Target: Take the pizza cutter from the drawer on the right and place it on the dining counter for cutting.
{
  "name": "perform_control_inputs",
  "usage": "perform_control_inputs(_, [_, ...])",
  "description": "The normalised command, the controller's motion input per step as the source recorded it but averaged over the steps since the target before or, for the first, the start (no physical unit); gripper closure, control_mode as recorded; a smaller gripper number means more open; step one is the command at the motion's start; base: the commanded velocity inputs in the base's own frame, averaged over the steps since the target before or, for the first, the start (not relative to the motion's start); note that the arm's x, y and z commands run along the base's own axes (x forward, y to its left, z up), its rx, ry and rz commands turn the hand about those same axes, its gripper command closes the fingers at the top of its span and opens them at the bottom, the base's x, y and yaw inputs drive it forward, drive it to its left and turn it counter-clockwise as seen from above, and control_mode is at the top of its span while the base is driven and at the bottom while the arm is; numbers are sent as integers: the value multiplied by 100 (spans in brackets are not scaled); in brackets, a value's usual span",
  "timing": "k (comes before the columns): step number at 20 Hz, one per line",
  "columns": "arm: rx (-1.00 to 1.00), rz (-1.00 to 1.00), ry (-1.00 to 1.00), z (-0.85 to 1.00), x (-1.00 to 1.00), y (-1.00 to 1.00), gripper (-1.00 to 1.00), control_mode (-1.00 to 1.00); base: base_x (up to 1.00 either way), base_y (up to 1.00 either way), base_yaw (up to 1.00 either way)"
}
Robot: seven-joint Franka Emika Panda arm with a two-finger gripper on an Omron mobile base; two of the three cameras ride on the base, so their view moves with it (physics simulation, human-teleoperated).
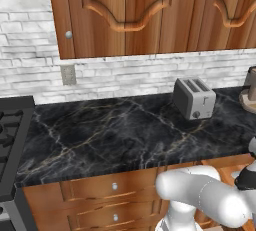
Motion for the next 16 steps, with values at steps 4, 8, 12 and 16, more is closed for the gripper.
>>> perform_control_inputs(4, [0, 0, 2, -16, 0, 0, -100, -100, 0, 0, 0])
perform_control_inputs(8, [0, 0, 0, -10, 1, 0, -100, -100, 0, 0, 0])
perform_control_inputs(12, [0, 0, 0, -13, 1, 0, -100, -100, 0, 0, 0])
perform_control_inputs(16, [0, 0, 0, -10, 3, 0, -100, -100, 0, 0, 0])
